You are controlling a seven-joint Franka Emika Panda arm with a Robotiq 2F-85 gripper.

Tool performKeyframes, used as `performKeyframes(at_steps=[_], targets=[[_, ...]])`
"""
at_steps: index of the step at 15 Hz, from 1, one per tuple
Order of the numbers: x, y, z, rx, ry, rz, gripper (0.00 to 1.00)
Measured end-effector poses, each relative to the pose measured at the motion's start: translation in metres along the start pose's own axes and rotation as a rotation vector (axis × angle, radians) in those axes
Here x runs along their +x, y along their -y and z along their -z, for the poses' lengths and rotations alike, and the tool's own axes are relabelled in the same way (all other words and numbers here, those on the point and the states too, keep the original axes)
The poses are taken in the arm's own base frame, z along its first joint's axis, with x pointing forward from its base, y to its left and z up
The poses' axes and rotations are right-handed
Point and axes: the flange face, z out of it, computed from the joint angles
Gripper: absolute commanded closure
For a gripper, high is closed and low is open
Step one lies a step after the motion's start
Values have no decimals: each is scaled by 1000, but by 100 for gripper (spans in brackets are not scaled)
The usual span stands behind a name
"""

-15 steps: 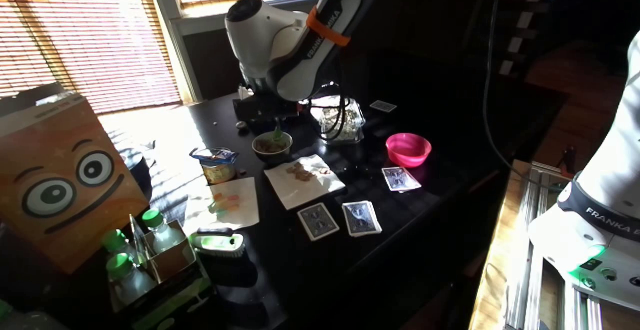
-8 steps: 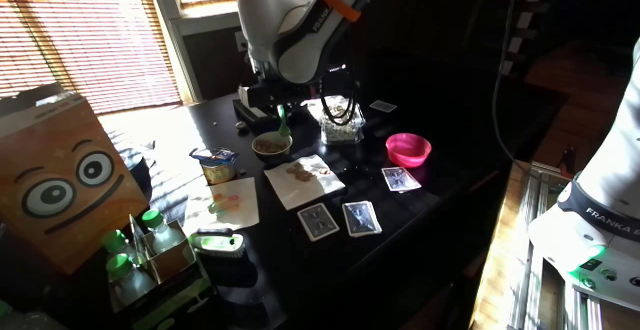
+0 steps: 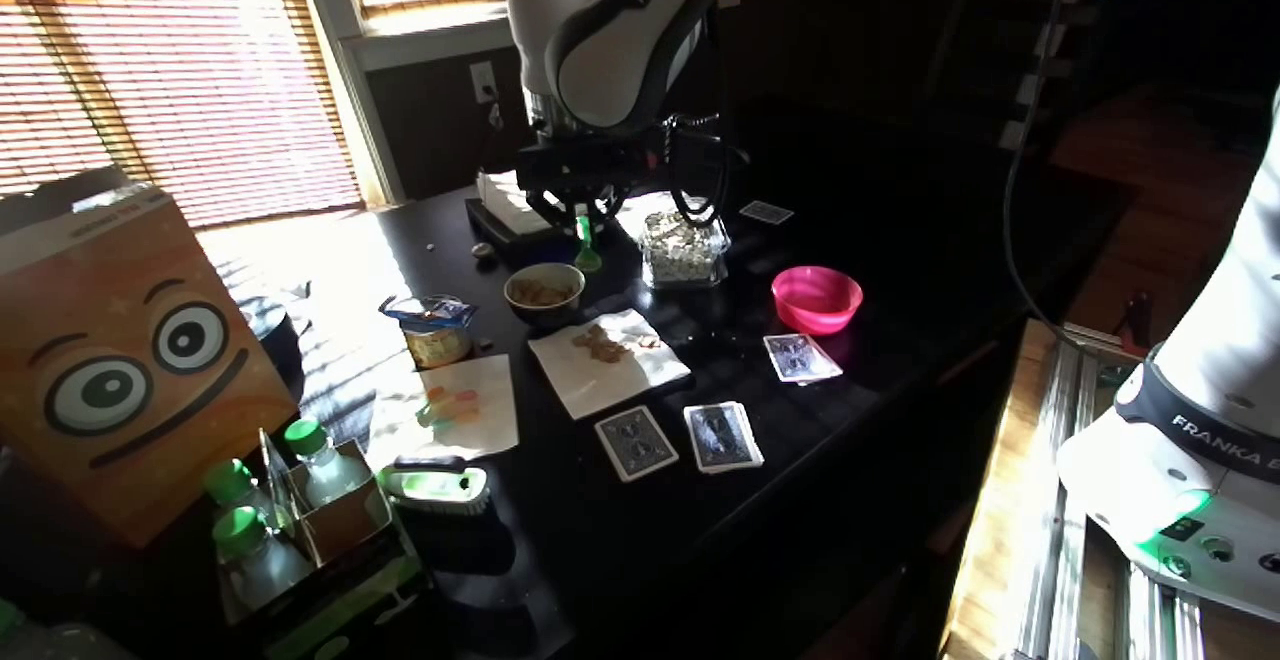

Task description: Use the spoon to put some of the bowl's contents on the serviette

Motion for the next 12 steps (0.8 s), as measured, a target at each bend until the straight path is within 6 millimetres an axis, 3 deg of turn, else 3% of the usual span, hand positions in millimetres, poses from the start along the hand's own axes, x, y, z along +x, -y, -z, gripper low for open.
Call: performKeyframes(at_steps=[1,5,6,12], targets=[[-4,-3,2,-1,3,-3,83],[-20,-11,11,2,2,-25,83],[-21,-12,12,3,2,-27,96],[-20,-7,24,67,-25,-16,96]])
